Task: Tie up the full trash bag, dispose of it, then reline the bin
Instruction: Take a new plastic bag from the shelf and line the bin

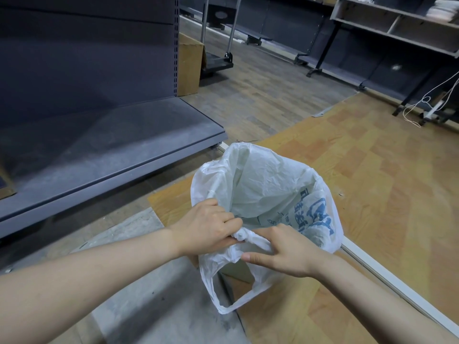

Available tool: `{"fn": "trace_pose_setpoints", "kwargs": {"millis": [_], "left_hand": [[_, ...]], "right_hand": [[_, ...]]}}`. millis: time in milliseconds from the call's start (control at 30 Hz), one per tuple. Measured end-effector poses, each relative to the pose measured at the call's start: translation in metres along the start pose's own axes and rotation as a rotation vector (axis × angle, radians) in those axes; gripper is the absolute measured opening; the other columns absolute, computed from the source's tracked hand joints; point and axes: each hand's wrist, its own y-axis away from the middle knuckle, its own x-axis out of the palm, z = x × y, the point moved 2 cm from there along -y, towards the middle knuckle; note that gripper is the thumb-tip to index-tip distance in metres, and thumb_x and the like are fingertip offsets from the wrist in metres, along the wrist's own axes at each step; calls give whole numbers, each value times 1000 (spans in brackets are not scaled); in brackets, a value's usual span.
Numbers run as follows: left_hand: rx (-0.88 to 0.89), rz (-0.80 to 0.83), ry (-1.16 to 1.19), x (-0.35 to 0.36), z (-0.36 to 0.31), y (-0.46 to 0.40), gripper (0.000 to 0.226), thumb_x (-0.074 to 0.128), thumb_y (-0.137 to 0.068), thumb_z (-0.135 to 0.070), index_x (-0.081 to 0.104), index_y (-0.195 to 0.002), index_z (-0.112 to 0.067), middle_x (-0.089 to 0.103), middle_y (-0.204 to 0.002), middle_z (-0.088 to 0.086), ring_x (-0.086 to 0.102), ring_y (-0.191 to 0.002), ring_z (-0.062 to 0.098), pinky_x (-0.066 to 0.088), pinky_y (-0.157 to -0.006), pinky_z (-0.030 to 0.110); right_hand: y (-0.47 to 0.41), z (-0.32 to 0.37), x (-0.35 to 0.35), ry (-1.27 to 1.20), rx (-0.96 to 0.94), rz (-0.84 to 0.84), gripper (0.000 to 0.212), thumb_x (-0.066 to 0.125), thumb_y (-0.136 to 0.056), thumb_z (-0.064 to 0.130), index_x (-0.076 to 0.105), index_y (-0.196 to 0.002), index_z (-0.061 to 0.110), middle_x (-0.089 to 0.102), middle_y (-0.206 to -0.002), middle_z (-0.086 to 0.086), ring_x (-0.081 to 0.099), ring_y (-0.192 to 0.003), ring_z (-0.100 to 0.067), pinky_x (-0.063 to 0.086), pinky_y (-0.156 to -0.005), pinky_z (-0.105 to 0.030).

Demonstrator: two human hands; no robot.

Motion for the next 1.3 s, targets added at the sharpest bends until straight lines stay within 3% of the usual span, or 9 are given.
{"fn": "trace_pose_setpoints", "kwargs": {"millis": [133, 633, 800, 867, 933, 1033, 1133, 1233, 1300], "left_hand": [[-9, 8, 10, 0, 0, -1, 32, 50, -81, -36, 52, -57, -15, 47, -44, -6, 44, -37, 15, 31, -48, 18], [-13, 36, 10, 2, 2, -2, 33, 48, -82, -37, 54, -57, -16, 47, -43, -6, 44, -36, 14, 32, -47, 17], [7, 74, -6, 3, 5, -2, 34, 48, -83, -39, 53, -58, -16, 47, -43, -5, 44, -36, 14, 32, -47, 17], [7, 73, 3, 1, 8, -2, 39, 46, -84, -44, 53, -59, -16, 47, -43, -6, 42, -35, 14, 33, -48, 16], [1, 64, 27, -2, 13, 0, 41, 45, -85, -46, 51, -58, -16, 46, -43, -6, 41, -35, 15, 34, -49, 16], [-15, 60, 38, -4, 14, 0, 45, 42, -86, -47, 50, -56, -15, 45, -42, -6, 41, -34, 15, 35, -49, 16], [-2, 54, 18, 0, 9, -2, 44, 43, -85, -47, 52, -55, -16, 45, -42, -6, 42, -35, 15, 34, -48, 16], [-19, 46, 8, 2, 10, -3, 42, 44, -85, -44, 52, -54, -16, 45, -42, -6, 42, -34, 15, 31, -47, 16], [-13, 54, 10, 3, 10, -2, 42, 44, -84, -45, 52, -55, -16, 46, -42, -6, 42, -33, 15, 32, -47, 15]], "right_hand": [[0, 1, -2, 3, 5, 5, 47, 53, -84, 62, 61, -88, 16, 40, -50, 4, 39, -48, -12, 28, -51, -22], [0, 1, -3, -38, -9, 14, 47, 55, -84, 59, 56, -79, 12, 38, -50, 4, 36, -48, -12, 28, -51, -23], [0, -3, -6, -135, 59, -12, 59, 23, -79, 75, 42, -61, 22, 41, -53, 4, 39, -50, -8, 31, -54, -24], [3, -15, -14, -126, 138, -110, 68, 16, -77, 79, 57, -69, 25, 59, -68, 6, 55, -66, -6, 43, -66, -29], [6, -34, -26, 139, 230, -248, 57, 30, -82, 74, 67, -96, 33, 65, -111, 4, 57, -109, -12, 43, -93, -35], [10, -67, -42, 405, 541, -171, 61, 47, -89, 57, 35, -144, 33, 11, -159, -9, 10, -147, -29, 19, -115, -47], [2, -79, -43, 2, 665, -16, 72, 47, -95, 17, 5, -152, 23, -6, -159, -13, 20, -144, -31, 31, -109, -34], [-9, -76, -42, -13, 632, -16, 69, 31, -93, -2, -4, -152, 11, -8, -159, -14, 12, -147, -28, 32, -107, -31], [-12, -78, -41, 35, 667, -33, 70, 28, -94, -3, -10, -151, 9, -23, -156, -18, 24, -143, -33, 42, -92, -32]]}}
